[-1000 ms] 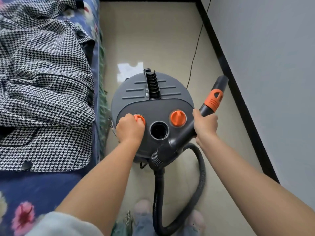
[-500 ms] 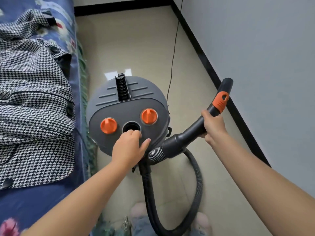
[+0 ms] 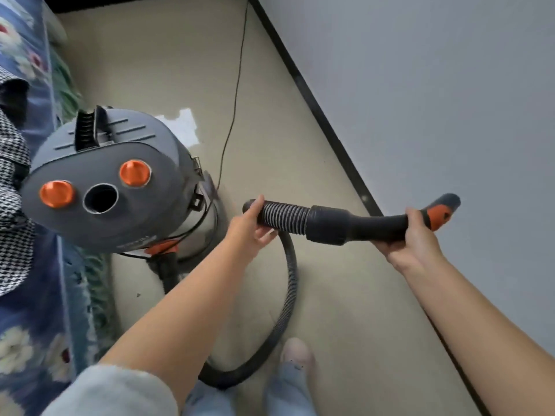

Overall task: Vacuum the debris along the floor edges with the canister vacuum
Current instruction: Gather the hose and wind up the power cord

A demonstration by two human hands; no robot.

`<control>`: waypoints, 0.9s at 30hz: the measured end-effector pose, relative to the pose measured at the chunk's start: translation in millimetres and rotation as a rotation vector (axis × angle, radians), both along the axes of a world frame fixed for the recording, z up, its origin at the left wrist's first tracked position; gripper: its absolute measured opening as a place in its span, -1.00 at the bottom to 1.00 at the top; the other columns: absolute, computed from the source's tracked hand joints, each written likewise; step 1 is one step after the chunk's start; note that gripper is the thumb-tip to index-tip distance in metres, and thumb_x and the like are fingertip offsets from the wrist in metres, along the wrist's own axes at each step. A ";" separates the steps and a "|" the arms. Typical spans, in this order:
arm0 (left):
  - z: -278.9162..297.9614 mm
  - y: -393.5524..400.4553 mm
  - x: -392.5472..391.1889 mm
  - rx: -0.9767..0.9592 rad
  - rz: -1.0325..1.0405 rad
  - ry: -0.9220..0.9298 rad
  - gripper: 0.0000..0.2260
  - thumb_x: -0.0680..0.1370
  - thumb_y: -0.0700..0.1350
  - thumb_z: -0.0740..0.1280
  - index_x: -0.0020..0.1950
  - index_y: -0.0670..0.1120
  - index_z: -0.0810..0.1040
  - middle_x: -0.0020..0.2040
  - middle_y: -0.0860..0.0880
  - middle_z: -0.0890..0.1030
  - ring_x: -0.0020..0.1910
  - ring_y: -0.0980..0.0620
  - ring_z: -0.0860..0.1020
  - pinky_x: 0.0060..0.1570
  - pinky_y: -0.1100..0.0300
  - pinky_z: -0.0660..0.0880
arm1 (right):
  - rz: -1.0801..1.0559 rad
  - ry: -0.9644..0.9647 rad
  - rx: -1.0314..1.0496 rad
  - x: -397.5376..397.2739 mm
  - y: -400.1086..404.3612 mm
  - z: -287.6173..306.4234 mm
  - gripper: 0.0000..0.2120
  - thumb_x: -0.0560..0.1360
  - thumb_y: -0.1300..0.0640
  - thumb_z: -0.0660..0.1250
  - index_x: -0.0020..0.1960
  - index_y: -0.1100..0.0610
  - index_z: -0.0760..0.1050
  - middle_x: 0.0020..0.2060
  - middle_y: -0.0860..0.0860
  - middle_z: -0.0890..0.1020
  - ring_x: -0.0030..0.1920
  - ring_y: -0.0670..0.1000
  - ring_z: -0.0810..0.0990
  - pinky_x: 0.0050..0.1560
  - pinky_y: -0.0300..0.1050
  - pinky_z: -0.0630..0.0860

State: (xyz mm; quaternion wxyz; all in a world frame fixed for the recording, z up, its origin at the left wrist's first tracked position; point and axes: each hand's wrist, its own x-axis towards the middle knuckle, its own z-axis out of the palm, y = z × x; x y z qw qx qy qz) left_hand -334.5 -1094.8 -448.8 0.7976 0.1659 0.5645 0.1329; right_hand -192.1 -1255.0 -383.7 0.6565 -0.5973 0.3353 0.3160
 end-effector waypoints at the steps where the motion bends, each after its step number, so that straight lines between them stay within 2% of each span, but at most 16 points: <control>1: 1.5 -8.9 11.9 0.005 -0.021 -0.001 -0.68 0.51 -0.06 0.36 0.17 -0.18 0.40 0.09 -0.11 0.53 0.03 -0.06 0.56 0.07 0.05 0.50 | -0.024 0.016 0.016 2.2 -16.2 -0.5 -0.51 0.56 0.05 0.25 0.40 0.17 0.18 0.09 0.17 0.42 0.03 0.19 0.48 0.01 0.15 0.52; 3: 7.2 -26.9 32.2 0.036 -0.081 0.048 -0.83 0.51 -0.13 0.35 0.00 -0.17 0.44 -0.07 -0.03 0.52 -0.08 0.01 0.55 -0.05 0.11 0.53 | -0.016 0.056 0.045 4.3 -45.8 -2.1 -0.60 0.59 0.06 0.20 0.35 0.17 0.20 0.05 0.20 0.42 0.05 0.22 0.50 0.02 0.16 0.50; 5: 17.1 -44.9 43.5 0.136 -0.228 0.153 -0.87 0.52 -0.18 0.30 -0.17 -0.16 0.39 -0.22 -0.08 0.47 -0.26 0.01 0.48 -0.21 0.13 0.50 | 0.098 0.146 -0.002 4.1 -76.7 -7.4 -0.73 0.61 0.05 0.16 0.21 0.17 0.23 -0.03 0.23 0.47 -0.02 0.25 0.53 -0.02 0.13 0.52; 6: 21.5 -53.7 45.4 0.190 -0.285 0.189 -0.87 0.52 -0.21 0.29 -0.18 -0.17 0.37 -0.23 -0.09 0.46 -0.27 0.00 0.47 -0.17 0.12 0.51 | 0.218 0.203 -0.072 2.9 -93.8 -12.4 -0.75 0.62 0.03 0.13 0.18 0.18 0.23 -0.07 0.25 0.50 -0.07 0.25 0.55 -0.09 0.09 0.56; 8: 30.5 -68.6 41.7 0.284 -0.353 0.230 -0.88 0.51 -0.25 0.29 -0.14 -0.20 0.35 -0.21 -0.11 0.47 -0.23 -0.03 0.49 -0.03 0.06 0.52 | 0.533 0.299 -0.231 -3.6 -129.9 -25.2 -0.74 0.63 0.01 0.08 0.17 0.20 0.28 -0.11 0.26 0.55 -0.21 0.21 0.59 -0.35 -0.07 0.61; 9: 34.4 -75.8 38.0 0.331 -0.395 0.228 -0.88 0.51 -0.26 0.29 -0.12 -0.19 0.35 -0.19 -0.11 0.47 -0.22 -0.04 0.50 0.00 0.04 0.51 | 0.678 0.324 -0.301 -9.1 -147.3 -32.1 -0.70 0.63 0.02 0.07 0.15 0.25 0.33 -0.16 0.24 0.59 -0.28 0.17 0.60 -0.50 -0.19 0.56; 11: 41.2 -93.0 26.4 0.436 -0.498 0.214 -0.86 0.51 -0.29 0.29 -0.13 -0.13 0.34 -0.19 -0.11 0.46 -0.23 -0.03 0.50 -0.06 0.05 0.52 | 0.881 0.318 -0.413 -22.7 -177.9 -44.7 -0.65 0.64 0.05 0.06 0.01 0.34 0.41 -0.33 0.20 0.61 -0.46 0.09 0.61 -0.61 -0.29 0.46; 13: 43.4 -113.0 9.3 0.548 -0.614 0.241 -0.82 0.48 -0.32 0.30 -0.13 -0.10 0.33 -0.20 -0.10 0.46 -0.27 -0.01 0.50 -0.19 0.09 0.52 | 0.945 0.283 -0.427 -39.1 -200.9 -49.5 -0.69 0.64 0.10 0.05 -0.08 0.31 0.40 -0.32 0.20 0.57 -0.46 0.07 0.59 -0.61 -0.30 0.45; 16: 42.6 -143.3 -24.5 0.665 -0.779 0.297 -0.69 0.42 -0.35 0.33 0.11 -0.17 0.36 -0.17 -0.11 0.46 -0.29 -0.01 0.48 -0.27 0.11 0.52 | 0.854 0.163 -0.367 -59.3 -220.6 -51.3 -0.79 0.61 0.19 0.07 -0.14 0.26 0.35 -0.27 0.20 0.52 -0.34 0.11 0.55 -0.57 -0.25 0.50; 20: 40.3 -175.9 -71.4 0.800 -1.040 0.286 -0.48 0.40 -0.36 0.35 0.30 -0.07 0.33 -0.18 -0.02 0.46 -0.28 0.07 0.47 -0.34 0.25 0.44 | 0.899 -0.015 -0.357 -76.3 -224.0 -49.2 -0.84 0.59 0.25 0.12 -0.17 0.20 0.34 -0.27 0.16 0.50 -0.34 0.06 0.52 -0.52 -0.24 0.51; 22: 41.7 -186.8 -91.0 0.861 -1.161 0.290 -0.40 0.38 -0.36 0.36 0.38 -0.05 0.30 -0.16 0.00 0.47 -0.26 0.08 0.46 -0.31 0.28 0.42 | 0.997 -0.133 -0.388 -81.9 -217.4 -47.6 -0.94 0.56 0.25 0.18 0.00 0.23 0.40 -0.21 0.14 0.51 -0.30 0.04 0.53 -0.35 -0.17 0.53; 24: 41.7 -196.0 -107.6 0.908 -1.270 0.317 -0.33 0.38 -0.34 0.37 0.43 -0.03 0.26 -0.05 -0.03 0.49 -0.17 0.05 0.47 -0.20 0.24 0.42 | 1.173 -0.356 -0.508 -83.1 -210.8 -52.0 -0.64 0.51 0.24 0.26 0.29 0.20 0.34 -0.03 0.12 0.52 -0.07 0.09 0.55 -0.08 -0.08 0.50; 27: 41.2 -211.6 -128.9 0.952 -1.297 0.309 -0.33 0.36 -0.35 0.37 0.42 -0.01 0.29 0.05 -0.05 0.51 -0.13 0.06 0.47 -0.16 0.30 0.41 | 1.440 -0.747 -0.654 -88.7 -202.4 -57.5 -0.32 0.44 0.22 0.36 0.47 0.13 0.13 0.32 0.14 0.34 0.28 0.14 0.39 0.19 -0.04 0.37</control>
